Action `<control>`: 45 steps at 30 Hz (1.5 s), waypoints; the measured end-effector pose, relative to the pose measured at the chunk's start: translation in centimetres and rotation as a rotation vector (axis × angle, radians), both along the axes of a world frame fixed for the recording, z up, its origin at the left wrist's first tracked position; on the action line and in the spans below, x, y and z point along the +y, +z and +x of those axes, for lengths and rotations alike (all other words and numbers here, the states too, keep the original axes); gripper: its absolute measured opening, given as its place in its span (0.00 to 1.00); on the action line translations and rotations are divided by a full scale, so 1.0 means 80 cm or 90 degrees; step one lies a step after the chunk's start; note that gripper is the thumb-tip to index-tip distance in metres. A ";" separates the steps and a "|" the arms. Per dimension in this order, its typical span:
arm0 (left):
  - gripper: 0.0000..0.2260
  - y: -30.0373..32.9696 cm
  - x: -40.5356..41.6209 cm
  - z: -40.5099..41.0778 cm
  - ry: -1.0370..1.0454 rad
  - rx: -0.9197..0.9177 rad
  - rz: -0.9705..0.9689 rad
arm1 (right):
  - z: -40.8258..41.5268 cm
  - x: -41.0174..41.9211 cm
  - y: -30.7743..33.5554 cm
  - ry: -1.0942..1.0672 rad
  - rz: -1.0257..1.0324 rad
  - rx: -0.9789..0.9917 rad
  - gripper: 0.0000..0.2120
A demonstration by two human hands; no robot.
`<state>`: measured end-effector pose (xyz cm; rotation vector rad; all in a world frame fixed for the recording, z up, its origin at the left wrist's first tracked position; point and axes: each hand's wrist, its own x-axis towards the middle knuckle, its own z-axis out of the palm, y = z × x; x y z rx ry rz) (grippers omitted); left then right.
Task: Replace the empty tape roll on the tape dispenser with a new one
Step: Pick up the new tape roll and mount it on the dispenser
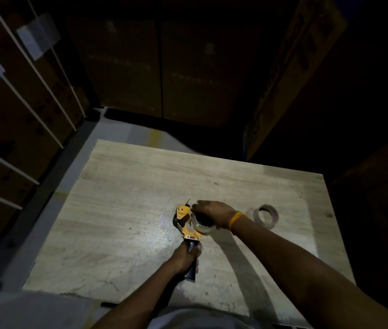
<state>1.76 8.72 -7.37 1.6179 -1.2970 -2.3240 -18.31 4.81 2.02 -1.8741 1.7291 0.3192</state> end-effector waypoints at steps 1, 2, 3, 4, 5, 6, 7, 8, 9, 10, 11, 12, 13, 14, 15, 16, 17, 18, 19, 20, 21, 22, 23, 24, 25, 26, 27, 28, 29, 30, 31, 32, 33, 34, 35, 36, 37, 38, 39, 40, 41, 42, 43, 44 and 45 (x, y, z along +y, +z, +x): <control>0.12 0.002 0.000 0.002 -0.006 0.007 0.000 | 0.001 0.002 0.001 -0.008 0.003 -0.017 0.51; 0.12 0.000 0.000 0.004 -0.019 0.011 -0.009 | 0.005 0.005 0.002 -0.051 -0.006 -0.050 0.56; 0.12 0.000 -0.003 0.005 -0.034 0.005 -0.020 | 0.016 0.011 0.005 -0.118 -0.036 -0.086 0.56; 0.14 -0.006 -0.005 0.005 -0.043 -0.003 -0.042 | 0.030 0.019 0.005 -0.181 -0.083 -0.115 0.50; 0.18 -0.010 -0.008 0.007 -0.050 -0.010 -0.058 | 0.045 0.027 0.004 -0.228 -0.137 -0.132 0.42; 0.23 -0.035 -0.010 0.009 -0.060 -0.021 -0.081 | 0.062 0.035 0.001 -0.251 -0.180 -0.137 0.34; 0.28 -0.042 -0.013 0.010 -0.085 -0.033 -0.097 | 0.076 0.040 -0.003 -0.256 -0.188 -0.130 0.29; 0.29 -0.036 -0.012 0.010 -0.109 -0.039 -0.102 | 0.088 0.043 -0.006 -0.251 -0.171 -0.120 0.28; 0.26 -0.026 -0.011 0.012 -0.123 -0.041 -0.098 | 0.098 0.043 -0.012 -0.239 -0.145 -0.102 0.30; 0.22 -0.006 -0.009 0.013 -0.127 -0.034 -0.099 | 0.104 0.040 -0.017 -0.225 -0.127 -0.083 0.31; 0.19 -0.001 -0.008 0.015 -0.127 -0.022 -0.091 | 0.108 0.038 -0.019 -0.213 -0.122 -0.068 0.32; 0.18 0.001 -0.006 0.014 -0.128 -0.015 -0.093 | 0.111 0.035 -0.020 -0.200 -0.122 -0.057 0.32; 0.18 0.004 -0.006 0.015 -0.131 -0.016 -0.091 | 0.111 0.032 -0.023 -0.182 -0.126 -0.048 0.33; 0.18 0.003 -0.005 0.017 -0.134 -0.024 -0.087 | 0.112 0.032 -0.025 -0.163 -0.132 -0.045 0.34; 0.18 0.005 -0.004 0.020 -0.139 -0.026 -0.077 | 0.113 0.032 -0.028 -0.151 -0.139 -0.043 0.35; 0.17 0.000 -0.005 0.023 -0.144 -0.027 -0.074 | 0.113 0.033 -0.032 -0.143 -0.150 -0.041 0.35; 0.15 -0.008 -0.006 0.024 -0.153 -0.030 -0.078 | 0.112 0.034 -0.034 -0.140 -0.159 -0.039 0.34; 0.16 -0.027 -0.007 0.026 -0.157 -0.037 -0.085 | 0.111 0.035 -0.036 -0.138 -0.167 -0.037 0.32; 0.18 -0.043 -0.006 0.028 -0.168 -0.050 -0.100 | 0.111 0.035 -0.038 -0.138 -0.173 -0.032 0.30; 0.21 -0.049 -0.006 0.028 -0.175 -0.057 -0.116 | 0.111 0.034 -0.040 -0.137 -0.177 -0.028 0.27; 0.25 -0.067 -0.006 0.028 -0.182 -0.056 -0.121 | 0.113 0.034 -0.039 -0.128 -0.187 -0.024 0.23; 0.27 -0.051 -0.005 0.027 -0.182 -0.054 -0.129 | 0.117 0.034 -0.040 -0.105 -0.206 -0.016 0.19; 0.27 -0.036 -0.004 0.026 -0.188 -0.049 -0.135 | 0.120 0.035 -0.041 -0.076 -0.231 -0.009 0.15; 0.26 -0.019 -0.004 0.024 -0.202 -0.054 -0.150 | 0.123 0.036 -0.043 -0.055 -0.249 -0.006 0.11; 0.25 -0.004 -0.005 0.023 -0.219 -0.057 -0.167 | 0.125 0.037 -0.044 -0.051 -0.258 -0.011 0.10; 0.24 -0.003 -0.006 0.024 -0.234 -0.066 -0.181 | 0.125 0.038 -0.046 -0.062 -0.261 -0.026 0.12; 0.23 0.001 -0.007 0.026 -0.243 -0.072 -0.188 | 0.122 0.039 -0.046 -0.091 -0.249 -0.052 0.16; 0.23 0.004 -0.006 0.028 -0.248 -0.074 -0.191 | 0.118 0.042 -0.046 -0.136 -0.233 -0.094 0.21; 0.24 0.013 -0.005 0.030 -0.263 -0.078 -0.190 | 0.112 0.046 -0.044 -0.196 -0.225 -0.142 0.23; 0.25 0.019 -0.004 0.033 -0.283 -0.087 -0.199 | 0.105 0.050 -0.041 -0.262 -0.237 -0.185 0.22; 0.25 0.030 -0.005 0.036 -0.299 -0.108 -0.215 | 0.096 0.055 -0.038 -0.330 -0.263 -0.209 0.20; 0.25 0.038 -0.007 0.039 -0.296 -0.141 -0.247 | 0.085 0.060 -0.036 -0.390 -0.300 -0.205 0.18; 0.25 0.045 -0.010 0.043 -0.273 -0.175 -0.283 | 0.075 0.065 -0.034 -0.437 -0.327 -0.172 0.17; 0.25 0.050 -0.015 0.046 -0.230 -0.197 -0.323 | 0.064 0.068 -0.034 -0.462 -0.333 -0.132 0.18; 0.23 0.054 -0.021 0.049 -0.179 -0.206 -0.359 | 0.056 0.071 -0.032 -0.457 -0.316 -0.098 0.20; 0.19 0.054 -0.027 0.051 -0.127 -0.204 -0.393 | 0.050 0.073 -0.033 -0.427 -0.285 -0.074 0.23; 0.15 0.057 -0.036 0.053 -0.086 -0.198 -0.425 | 0.048 0.074 -0.034 -0.386 -0.254 -0.055 0.25; 0.11 0.058 -0.045 0.052 -0.058 -0.195 -0.459 | 0.047 0.074 -0.035 -0.348 -0.228 -0.040 0.25; 0.08 0.062 -0.055 0.050 -0.051 -0.192 -0.499 | 0.048 0.073 -0.035 -0.325 -0.216 -0.030 0.25; 0.07 0.067 -0.063 0.045 -0.061 -0.192 -0.544 | 0.049 0.072 -0.034 -0.317 -0.219 -0.025 0.23; 0.07 0.072 -0.071 0.039 -0.080 -0.198 -0.584 | 0.050 0.071 -0.032 -0.321 -0.222 -0.020 0.22; 0.07 0.076 -0.078 0.031 -0.099 -0.208 -0.616 | 0.051 0.070 -0.030 -0.325 -0.224 -0.017 0.21; 0.06 0.079 -0.084 0.023 -0.120 -0.223 -0.639 | 0.051 0.069 -0.027 -0.330 -0.224 -0.014 0.21; 0.06 0.081 -0.089 0.014 -0.146 -0.241 -0.652 | 0.050 0.069 -0.027 -0.330 -0.225 -0.010 0.20; 0.06 0.081 -0.092 0.006 -0.173 -0.260 -0.659 | 0.050 0.069 -0.025 -0.328 -0.221 -0.005 0.19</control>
